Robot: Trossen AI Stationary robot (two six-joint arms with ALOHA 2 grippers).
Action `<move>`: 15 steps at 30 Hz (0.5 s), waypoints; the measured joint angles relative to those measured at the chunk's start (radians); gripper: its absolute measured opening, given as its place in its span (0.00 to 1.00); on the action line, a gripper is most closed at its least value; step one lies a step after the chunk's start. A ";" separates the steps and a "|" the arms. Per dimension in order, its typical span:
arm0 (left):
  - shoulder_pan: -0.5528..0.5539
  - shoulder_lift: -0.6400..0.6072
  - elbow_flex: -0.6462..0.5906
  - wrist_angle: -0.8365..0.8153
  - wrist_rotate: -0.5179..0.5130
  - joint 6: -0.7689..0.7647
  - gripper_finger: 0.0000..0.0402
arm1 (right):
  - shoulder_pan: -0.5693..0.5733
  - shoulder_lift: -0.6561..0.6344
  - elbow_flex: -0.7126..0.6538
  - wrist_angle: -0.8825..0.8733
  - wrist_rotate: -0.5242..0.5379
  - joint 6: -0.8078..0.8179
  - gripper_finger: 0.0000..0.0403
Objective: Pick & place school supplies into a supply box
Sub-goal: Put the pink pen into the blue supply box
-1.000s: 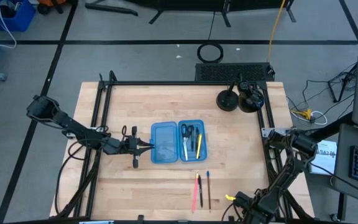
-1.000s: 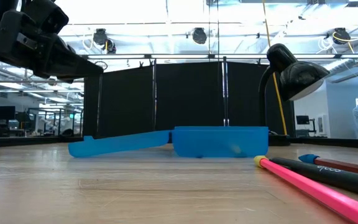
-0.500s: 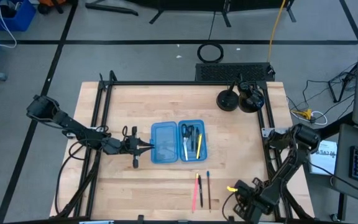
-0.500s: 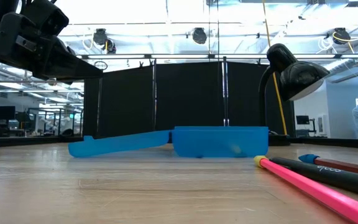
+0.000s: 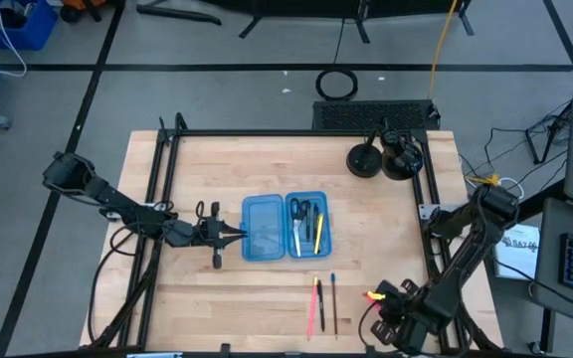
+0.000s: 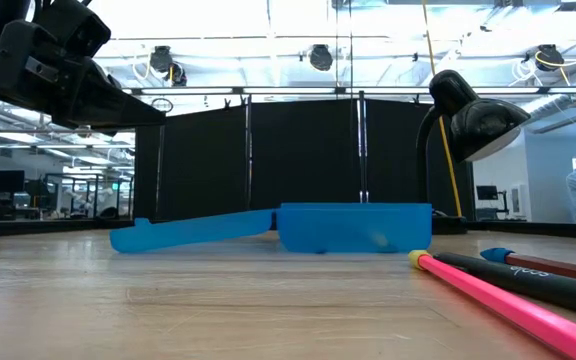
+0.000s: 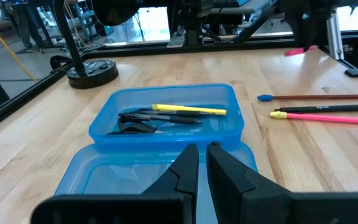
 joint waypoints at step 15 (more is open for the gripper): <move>0.000 0.000 0.000 -0.001 0.000 -0.021 0.09 | -0.377 -0.210 0.003 0.329 0.094 -0.455 0.05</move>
